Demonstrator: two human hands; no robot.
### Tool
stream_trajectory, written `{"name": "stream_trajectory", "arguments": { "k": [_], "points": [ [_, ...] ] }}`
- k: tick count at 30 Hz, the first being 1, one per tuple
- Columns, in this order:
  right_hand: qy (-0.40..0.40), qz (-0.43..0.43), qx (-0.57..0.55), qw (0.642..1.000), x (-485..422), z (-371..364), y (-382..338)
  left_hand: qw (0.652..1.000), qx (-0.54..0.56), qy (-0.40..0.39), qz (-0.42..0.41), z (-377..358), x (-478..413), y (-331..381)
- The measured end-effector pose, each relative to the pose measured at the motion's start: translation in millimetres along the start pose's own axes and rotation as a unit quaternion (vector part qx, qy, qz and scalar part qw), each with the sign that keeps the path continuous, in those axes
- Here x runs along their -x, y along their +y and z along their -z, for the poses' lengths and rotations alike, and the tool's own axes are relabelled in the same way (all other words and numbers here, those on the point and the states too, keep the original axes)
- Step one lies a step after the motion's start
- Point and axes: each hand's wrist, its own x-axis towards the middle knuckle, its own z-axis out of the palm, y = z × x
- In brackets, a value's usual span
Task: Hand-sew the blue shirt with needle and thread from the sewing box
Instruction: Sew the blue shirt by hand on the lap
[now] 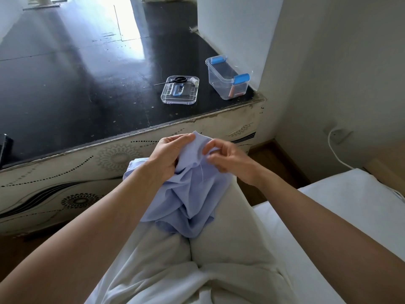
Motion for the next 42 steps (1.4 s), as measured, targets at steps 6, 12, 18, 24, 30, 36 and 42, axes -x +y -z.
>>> {"name": "stream_trajectory", "arguments": {
  "k": [6,12,18,24,30,36,42],
  "points": [
    [0.134,0.015,-0.065,0.989,-8.4,20.9,-6.4,0.984,-0.152,-0.049,-0.074,4.1,8.7,2.6],
    [0.088,0.069,-0.065,0.992,-17.7,23.2,-9.8,0.951,-0.270,-0.100,-0.112,7.8,17.5,7.9],
    [-0.068,-0.002,-0.076,0.995,-18.8,20.4,-9.3,0.939,-0.298,-0.109,-0.131,10.9,16.2,9.0],
    [-0.088,-0.031,-0.036,0.995,-16.0,25.7,-6.9,0.913,-0.349,-0.145,-0.156,17.0,10.0,8.3],
    [-0.068,-0.023,-0.046,0.996,-11.3,28.0,2.5,0.899,-0.393,-0.093,-0.167,23.4,1.8,-0.4],
    [-0.088,-0.039,-0.057,0.994,-10.6,29.1,10.3,0.903,-0.372,-0.075,-0.202,21.2,3.3,-5.9],
    [-0.116,-0.043,-0.081,0.989,-9.6,30.2,9.0,0.907,-0.362,-0.092,-0.192,18.2,5.3,-5.8]
  ]
}}
